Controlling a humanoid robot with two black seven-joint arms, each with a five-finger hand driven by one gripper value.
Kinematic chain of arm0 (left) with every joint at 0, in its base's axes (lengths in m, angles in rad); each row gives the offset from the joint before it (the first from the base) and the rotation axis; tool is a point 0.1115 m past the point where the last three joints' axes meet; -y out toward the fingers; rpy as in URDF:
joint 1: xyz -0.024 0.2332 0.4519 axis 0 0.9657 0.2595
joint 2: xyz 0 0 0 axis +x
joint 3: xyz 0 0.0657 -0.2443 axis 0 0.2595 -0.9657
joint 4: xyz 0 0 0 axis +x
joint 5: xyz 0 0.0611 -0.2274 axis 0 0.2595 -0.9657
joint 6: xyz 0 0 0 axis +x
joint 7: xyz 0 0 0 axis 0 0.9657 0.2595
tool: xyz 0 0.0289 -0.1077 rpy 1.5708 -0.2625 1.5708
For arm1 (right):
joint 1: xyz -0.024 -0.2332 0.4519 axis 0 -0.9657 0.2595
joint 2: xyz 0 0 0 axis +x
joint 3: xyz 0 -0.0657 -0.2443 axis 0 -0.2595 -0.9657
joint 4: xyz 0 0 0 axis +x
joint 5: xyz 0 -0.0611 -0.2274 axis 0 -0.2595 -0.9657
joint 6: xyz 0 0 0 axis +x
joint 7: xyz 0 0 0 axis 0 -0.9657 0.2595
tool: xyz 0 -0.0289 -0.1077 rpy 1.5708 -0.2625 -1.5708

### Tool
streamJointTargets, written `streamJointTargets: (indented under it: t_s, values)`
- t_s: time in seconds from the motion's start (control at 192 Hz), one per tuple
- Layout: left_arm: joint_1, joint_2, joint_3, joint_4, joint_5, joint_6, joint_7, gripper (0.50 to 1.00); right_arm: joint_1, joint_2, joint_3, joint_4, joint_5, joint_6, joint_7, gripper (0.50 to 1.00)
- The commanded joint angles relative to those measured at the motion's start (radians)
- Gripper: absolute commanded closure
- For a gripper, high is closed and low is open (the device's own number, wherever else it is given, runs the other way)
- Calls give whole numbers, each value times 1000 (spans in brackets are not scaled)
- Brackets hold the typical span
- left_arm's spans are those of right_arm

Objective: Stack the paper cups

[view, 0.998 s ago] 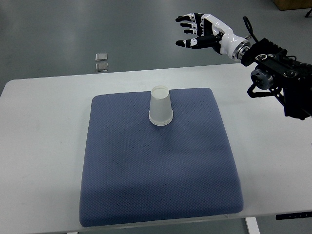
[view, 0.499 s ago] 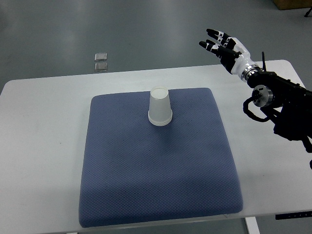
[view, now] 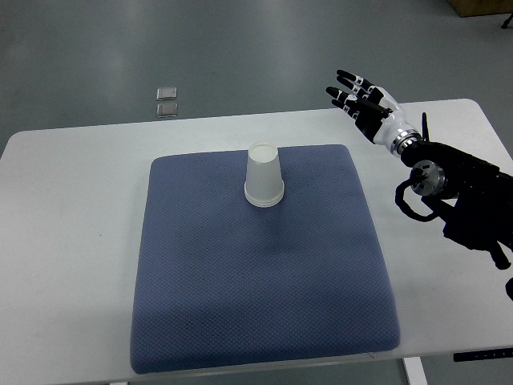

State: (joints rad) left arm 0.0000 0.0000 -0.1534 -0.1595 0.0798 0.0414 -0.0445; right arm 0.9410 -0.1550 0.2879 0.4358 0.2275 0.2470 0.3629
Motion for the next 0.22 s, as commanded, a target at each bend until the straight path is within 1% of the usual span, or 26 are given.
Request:
streamJointTargets:
  t_s: [0.0,0.218]
  values:
    - [0,0,0,0,0,0,0,500,-2,0,1,0,0,-2,4,587]
    - [0,0,0,0,0,0,0,500,-7,2,1,0,1,-5,19,587]
